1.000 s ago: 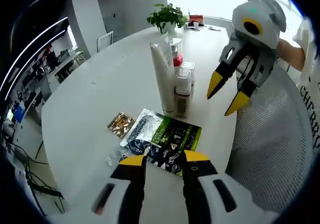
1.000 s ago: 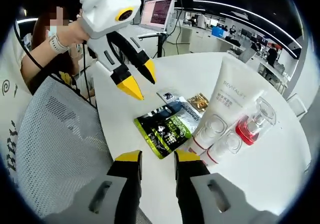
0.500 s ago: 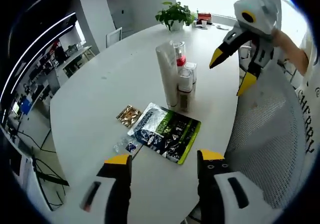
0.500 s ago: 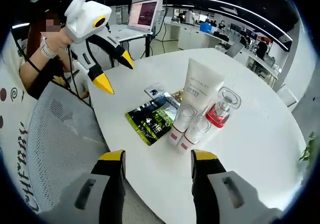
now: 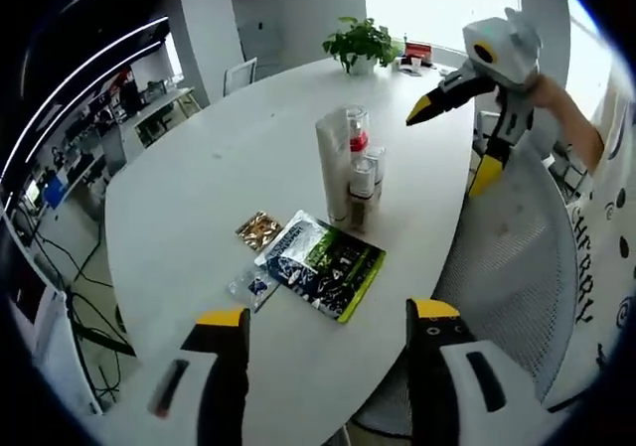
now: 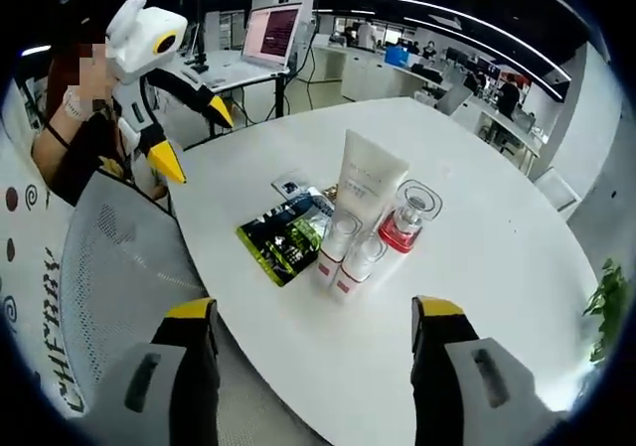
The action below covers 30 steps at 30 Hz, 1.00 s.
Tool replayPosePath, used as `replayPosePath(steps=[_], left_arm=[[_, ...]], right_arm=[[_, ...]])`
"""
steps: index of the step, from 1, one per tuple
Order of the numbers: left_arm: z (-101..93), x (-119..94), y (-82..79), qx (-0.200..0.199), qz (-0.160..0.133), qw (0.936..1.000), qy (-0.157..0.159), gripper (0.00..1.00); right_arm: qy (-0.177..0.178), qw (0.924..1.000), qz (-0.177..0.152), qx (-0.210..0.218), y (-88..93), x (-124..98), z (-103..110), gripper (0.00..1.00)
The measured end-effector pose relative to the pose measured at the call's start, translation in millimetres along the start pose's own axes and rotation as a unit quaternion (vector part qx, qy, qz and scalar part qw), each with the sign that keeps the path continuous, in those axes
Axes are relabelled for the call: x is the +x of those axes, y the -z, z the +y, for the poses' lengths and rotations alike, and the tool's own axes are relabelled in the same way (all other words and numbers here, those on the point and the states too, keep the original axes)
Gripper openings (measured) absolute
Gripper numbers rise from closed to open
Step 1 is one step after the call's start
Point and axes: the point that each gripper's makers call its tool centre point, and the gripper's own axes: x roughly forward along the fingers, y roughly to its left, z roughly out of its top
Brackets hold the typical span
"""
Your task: Arrange the skincare products in the storage area until every visible bottle or jar stands upright without overlapping.
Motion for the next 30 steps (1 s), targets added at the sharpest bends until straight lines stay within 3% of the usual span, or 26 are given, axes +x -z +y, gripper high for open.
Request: replayPosePath(steps=[11, 15, 30], left_arm=[[0.4, -10.2, 0.3, 0.002, 0.005, 0.9998, -0.021, 0.92], [0.1, -9.1, 3.5, -0.001, 0.007, 0.9998, -0.020, 0.99], [-5.9, -12.9, 4.9, 0.004, 0.005, 0.9998, -0.021, 0.99]], right_arm=[[0.020, 0.9997, -0.009, -0.007, -6.6, -8.7, -4.6, 0.99], [0.023, 0.9997, -0.008, -0.007, -6.2, -9.5, -4.3, 0.99], [0.017, 0.9998, -0.013, 0.002, -7.3, -9.5, 0.5, 0.99]])
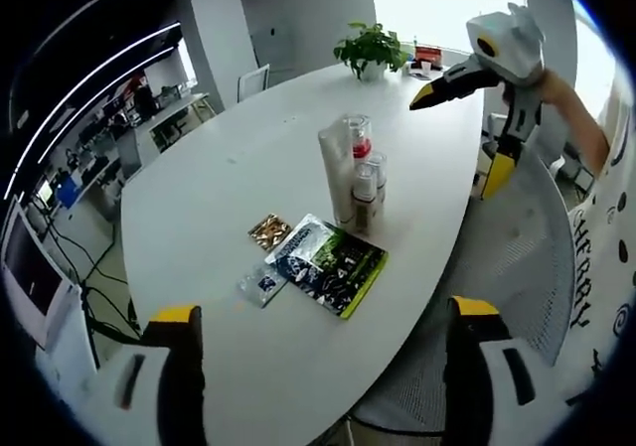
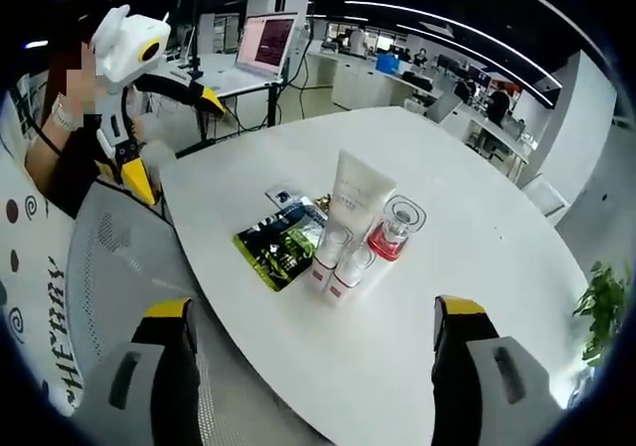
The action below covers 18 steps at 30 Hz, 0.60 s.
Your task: Arrange the skincare products in the storage area until every visible bottle or jar stands upright without overlapping.
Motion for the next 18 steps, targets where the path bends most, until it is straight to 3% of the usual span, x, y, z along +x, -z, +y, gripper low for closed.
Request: replayPosePath(steps=[6, 11, 14, 18], left_arm=[[3.7, 7.2, -0.1, -0.003, -0.007, 1.0000, 0.006, 0.99], [5.4, 16.7, 0.5, -0.026, -0.012, 0.9990, 0.034, 0.99], [8.4, 21.8, 1.6, -0.018, -0.013, 0.9990, 0.039, 0.99], [17.1, 34.6, 16.1, -0.010, 0.023, 0.9988, 0.042, 0.99]], right_arm=[[-0.008, 1.0000, 0.006, -0.001, 0.1, 4.7, 3.4, 0.99], [-0.016, 0.9998, 0.010, 0.006, 0.1, 8.7, 4.5, 0.99], [-0.018, 0.9997, 0.013, 0.008, 1.6, 10.4, 4.8, 0.99], [-0.020, 0.9996, 0.016, 0.012, 3.4, 13.0, 5.0, 0.99]])
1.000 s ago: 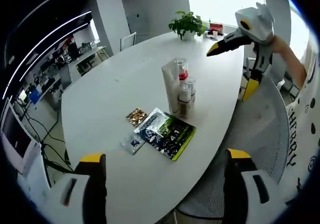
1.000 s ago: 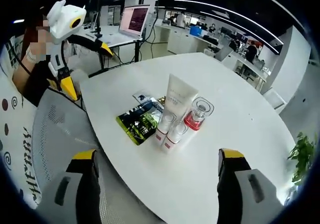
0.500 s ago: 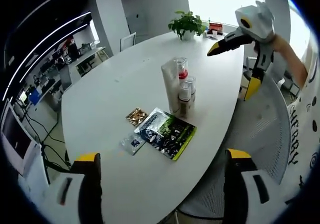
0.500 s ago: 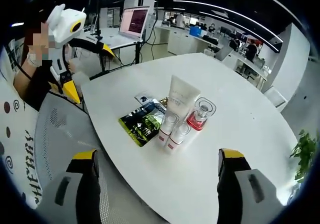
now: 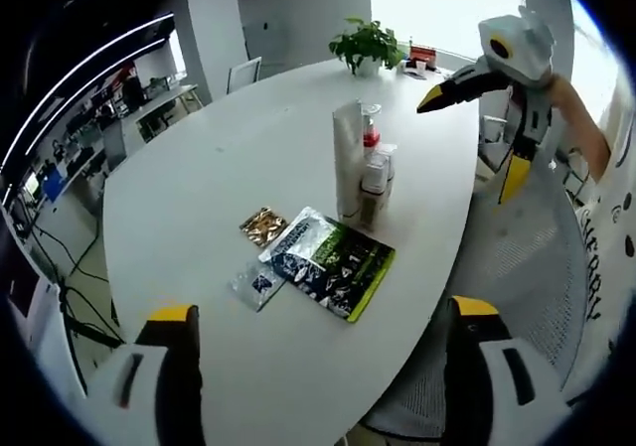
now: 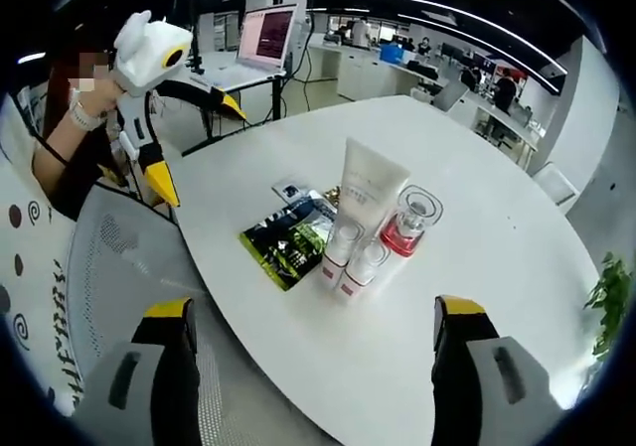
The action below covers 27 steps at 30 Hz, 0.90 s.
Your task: Arrange the skincare products in the storage area until every visible bottle or jar stands upright without overlapping.
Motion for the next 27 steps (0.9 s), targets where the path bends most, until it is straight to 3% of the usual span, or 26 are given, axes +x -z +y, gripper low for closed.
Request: replayPosePath(steps=[4, 7, 12, 16, 19, 27], left_arm=[[6.6, 9.3, 3.5, 0.017, 0.008, 0.9998, 0.012, 0.98], [12.5, 13.4, 8.9, 0.045, 0.036, 0.9983, 0.012, 0.97], [12.5, 22.4, 1.7, 0.050, 0.025, 0.9978, 0.037, 0.97], [17.5, 30.0, -6.2, 0.061, 0.020, 0.9973, 0.034, 0.88], [22.4, 37.4, -10.6, 0.067, 0.019, 0.9968, 0.039, 0.89], [35.9, 56.3, -9.5, 0.078, 0.027, 0.9945, 0.063, 0.84]], right_arm=[[-0.001, 1.0000, 0.003, 0.005, 2.7, 1.8, -0.8, 0.99], [-0.002, 0.9999, 0.008, 0.007, 5.6, 2.2, -1.1, 0.99], [-0.003, 0.9999, 0.011, 0.012, 9.6, 2.6, -1.3, 0.98], [-0.004, 0.9997, 0.013, 0.018, 11.5, 3.4, -0.9, 0.98], [-0.005, 0.9997, 0.015, 0.021, 14.0, 4.8, -2.1, 0.97], [-0.011, 0.9995, 0.017, 0.023, 15.1, 7.9, -2.4, 0.96]])
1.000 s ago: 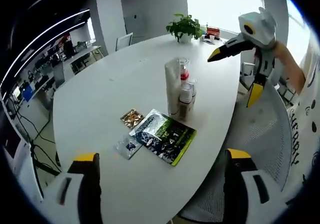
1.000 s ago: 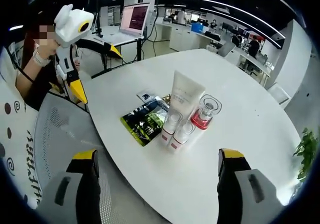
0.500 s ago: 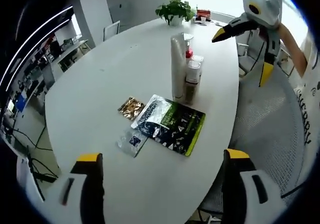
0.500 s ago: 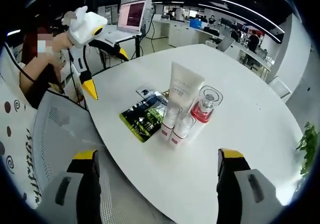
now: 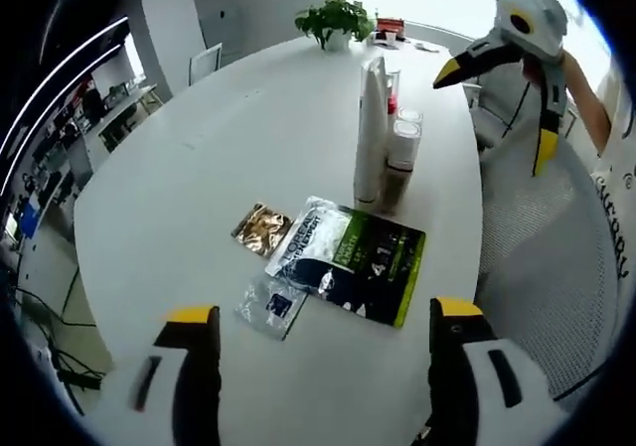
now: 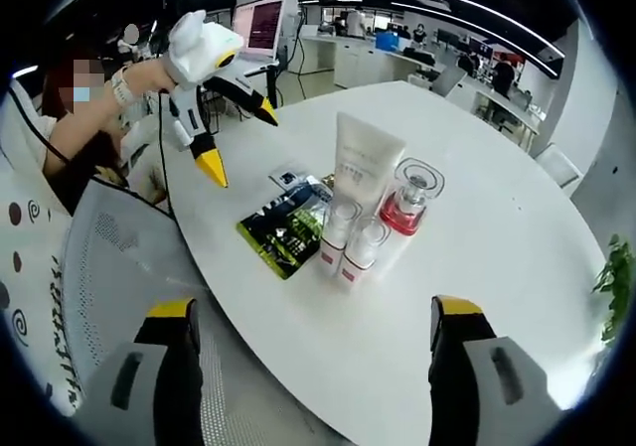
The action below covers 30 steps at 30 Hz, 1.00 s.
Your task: Arrange the skincare products in the storage area until every visible bottle or jar stands upright without overlapping.
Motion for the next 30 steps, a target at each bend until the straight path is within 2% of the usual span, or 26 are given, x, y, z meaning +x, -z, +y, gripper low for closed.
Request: replayPosePath(steps=[5, 11, 14, 15, 18, 19, 21, 25, 30], left_arm=[[13.3, 11.3, 2.2, 0.010, 0.011, 0.9999, -0.006, 0.76], [9.0, 24.5, 3.3, 0.025, 0.030, 0.9992, 0.009, 0.70], [12.7, 32.9, 8.1, 0.039, 0.039, 0.9984, 0.015, 0.71], [13.9, 35.7, 5.5, 0.066, 0.028, 0.9972, 0.021, 0.71], [23.3, 41.4, 11.7, 0.054, 0.043, 0.9973, 0.025, 0.62], [25.7, 43.6, 11.9, 0.062, 0.040, 0.9971, 0.023, 0.61], [22.2, 41.2, 15.9, 0.059, 0.051, 0.9966, 0.026, 0.61], [34.4, 53.2, 24.9, 0.078, 0.064, 0.9945, 0.026, 0.61], [27.5, 57.0, 20.6, 0.100, 0.057, 0.9918, 0.057, 0.60]], right_arm=[[-0.002, 1.0000, -0.001, 0.002, -0.4, 0.7, -1.1, 0.96], [-0.002, 1.0000, 0.001, 0.006, 0.7, 1.5, -4.1, 0.96], [-0.004, 1.0000, 0.002, 0.008, 2.0, 2.9, -4.4, 0.96], [-0.004, 1.0000, 0.002, 0.008, 2.3, 3.2, -4.1, 0.96], [-0.009, 0.9999, 0.001, 0.010, 3.0, 5.2, -2.6, 0.95], [-0.011, 0.9999, 0.004, 0.011, 4.2, 6.4, -1.7, 0.95], [-0.013, 0.9998, 0.008, 0.012, 6.4, 8.8, -1.5, 0.95], [-0.017, 0.9997, 0.009, 0.015, 7.0, 10.2, -1.2, 0.94], [-0.023, 0.9996, 0.010, 0.016, 7.2, 13.4, 1.0, 0.92]])
